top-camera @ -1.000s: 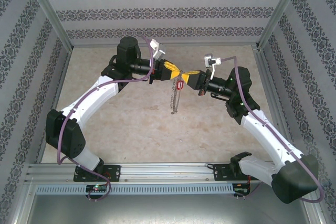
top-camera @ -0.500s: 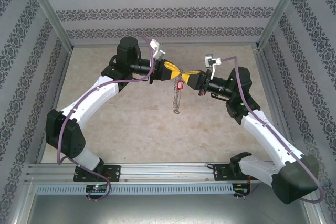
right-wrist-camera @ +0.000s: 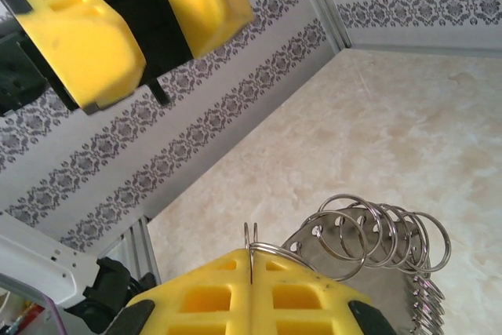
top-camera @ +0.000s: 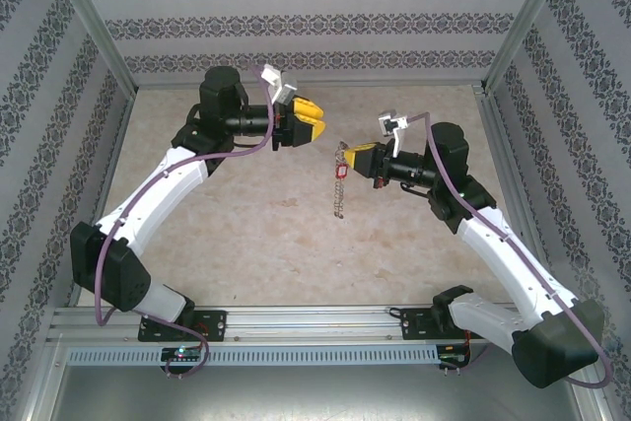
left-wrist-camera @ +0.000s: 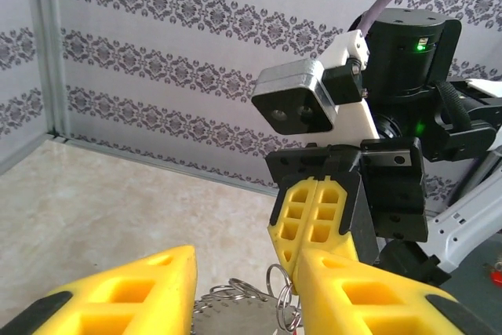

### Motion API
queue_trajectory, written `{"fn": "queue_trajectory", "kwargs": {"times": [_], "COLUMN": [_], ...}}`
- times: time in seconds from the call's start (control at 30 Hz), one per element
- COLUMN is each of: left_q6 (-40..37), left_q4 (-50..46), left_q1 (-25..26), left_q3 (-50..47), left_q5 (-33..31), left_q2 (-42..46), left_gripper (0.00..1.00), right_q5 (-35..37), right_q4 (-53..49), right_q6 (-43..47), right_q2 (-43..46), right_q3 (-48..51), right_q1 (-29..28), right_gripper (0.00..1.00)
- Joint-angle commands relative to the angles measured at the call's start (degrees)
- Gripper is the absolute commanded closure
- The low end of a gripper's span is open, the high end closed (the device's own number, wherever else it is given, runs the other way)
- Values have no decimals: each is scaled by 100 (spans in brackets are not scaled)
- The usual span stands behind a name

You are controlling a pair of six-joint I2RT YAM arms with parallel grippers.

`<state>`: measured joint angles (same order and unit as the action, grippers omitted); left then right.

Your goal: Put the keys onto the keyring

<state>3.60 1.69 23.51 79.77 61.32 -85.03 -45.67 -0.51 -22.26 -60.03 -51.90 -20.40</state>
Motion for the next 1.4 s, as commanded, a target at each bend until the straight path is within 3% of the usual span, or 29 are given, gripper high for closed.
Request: {"fn": "queue_trajectory", "kwargs": {"times": [0.0, 0.3, 0.57, 1.37], "left_q6": [-387, -1591, -2166, -1792], "left_q4": [-685, -3106, -4052, -3289], "left_q1": [-31, -3, 116, 511], "left_q3": [62, 909, 1164, 1044], "left_q5": [-11, 709, 1040, 1180], "left_q2": [54, -545, -871, -1181], "left_gripper": [59, 57, 58, 62], "right_q5": [61, 409, 675, 813], "right_q4": [-471, -1422, -1987, -1847], "right_q6": [533, 1660, 2224, 2217], "right_q2": [66, 145, -33, -215], "right_q3": [-300, -646, -1063, -1149], "right_q1": [-60, -357, -446, -614], "right_gripper": [100, 100, 100, 100]}}
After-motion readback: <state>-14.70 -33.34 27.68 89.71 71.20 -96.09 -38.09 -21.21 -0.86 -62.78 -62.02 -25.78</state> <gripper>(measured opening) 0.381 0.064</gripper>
